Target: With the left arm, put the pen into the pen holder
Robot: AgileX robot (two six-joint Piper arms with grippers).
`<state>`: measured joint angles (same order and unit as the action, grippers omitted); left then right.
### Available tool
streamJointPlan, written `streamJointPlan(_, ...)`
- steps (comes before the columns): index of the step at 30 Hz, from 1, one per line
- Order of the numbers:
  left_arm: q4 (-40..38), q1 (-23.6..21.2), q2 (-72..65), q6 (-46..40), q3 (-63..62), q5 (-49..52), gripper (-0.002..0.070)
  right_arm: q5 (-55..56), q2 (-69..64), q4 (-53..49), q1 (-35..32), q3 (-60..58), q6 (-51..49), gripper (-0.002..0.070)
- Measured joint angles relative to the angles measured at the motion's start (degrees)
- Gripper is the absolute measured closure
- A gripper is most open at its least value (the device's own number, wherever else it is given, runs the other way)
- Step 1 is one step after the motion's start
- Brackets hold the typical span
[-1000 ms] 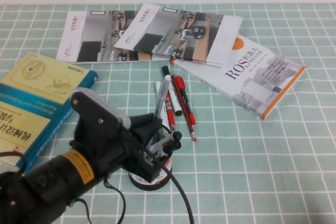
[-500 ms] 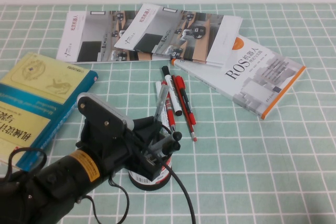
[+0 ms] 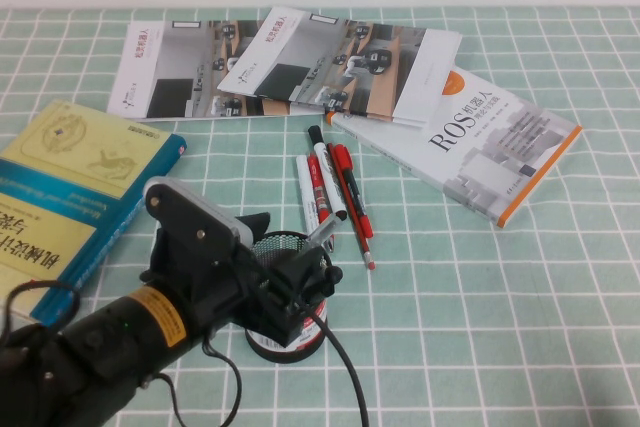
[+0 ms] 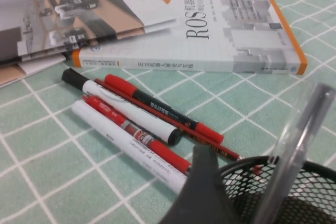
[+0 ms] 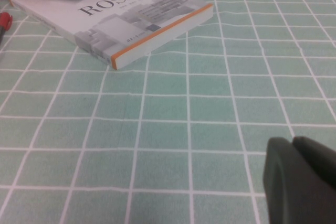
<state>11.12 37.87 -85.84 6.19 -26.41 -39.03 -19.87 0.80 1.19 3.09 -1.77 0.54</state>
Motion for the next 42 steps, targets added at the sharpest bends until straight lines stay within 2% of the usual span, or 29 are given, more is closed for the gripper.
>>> streamJointPlan(3, 0.0, 0.0, 3.27, 0.0, 0.0, 3.32, 0.0187, 0.0, 0.0, 0.0, 0.0, 0.0, 0.0, 0.0696)
streamJointPlan(5, 0.0, 0.0, 6.75, 0.0, 0.0, 5.74, 0.0228, 0.0, 0.0, 0.0, 0.0, 0.0, 0.0, 0.0696)
streamJointPlan(7, 0.22, 0.0, 11.05, 0.0, 0.0, 8.05, 0.0316, 0.0, 0.0, 0.0, 0.0, 0.0, 0.0, 0.0696)
streamJointPlan(10, 0.35, 0.0, 17.8, 0.0, 0.0, 11.97, 0.0529, 0.0, 0.0, 0.0, 0.0, 0.0, 0.0, 0.0696)
streamJointPlan(11, 0.35, 0.0, 20.3, 0.0, 0.0, 13.66, 0.058, 0.0, 0.0, 0.0, 0.0, 0.0, 0.0, 0.0696)
streamJointPlan(14, 0.35, 0.0, 27.56, 0.0, 0.0, 19.82, 0.065, 0.0, 0.0, 0.0, 0.0, 0.0, 0.0, 0.0696)
streamJointPlan(23, 0.12, 0.0, 46.97, 1.29, 1.09, 36.14, 0.0675, 0.0, 0.0, 0.0, 0.0, 0.0, 0.0, 0.0696)
streamJointPlan(29, 1.55, 0.0, 50.86, 1.05, 5.77, 43.87, 0.0676, 0.0, 0.0, 0.0, 0.0, 0.0, 0.0, 0.0696)
streamJointPlan(42, 1.68, 0.0, 52.75, 4.0, 6.4, 45.57, 0.0678, 0.0, 0.0, 0.0, 0.0, 0.0, 0.0, 0.0696)
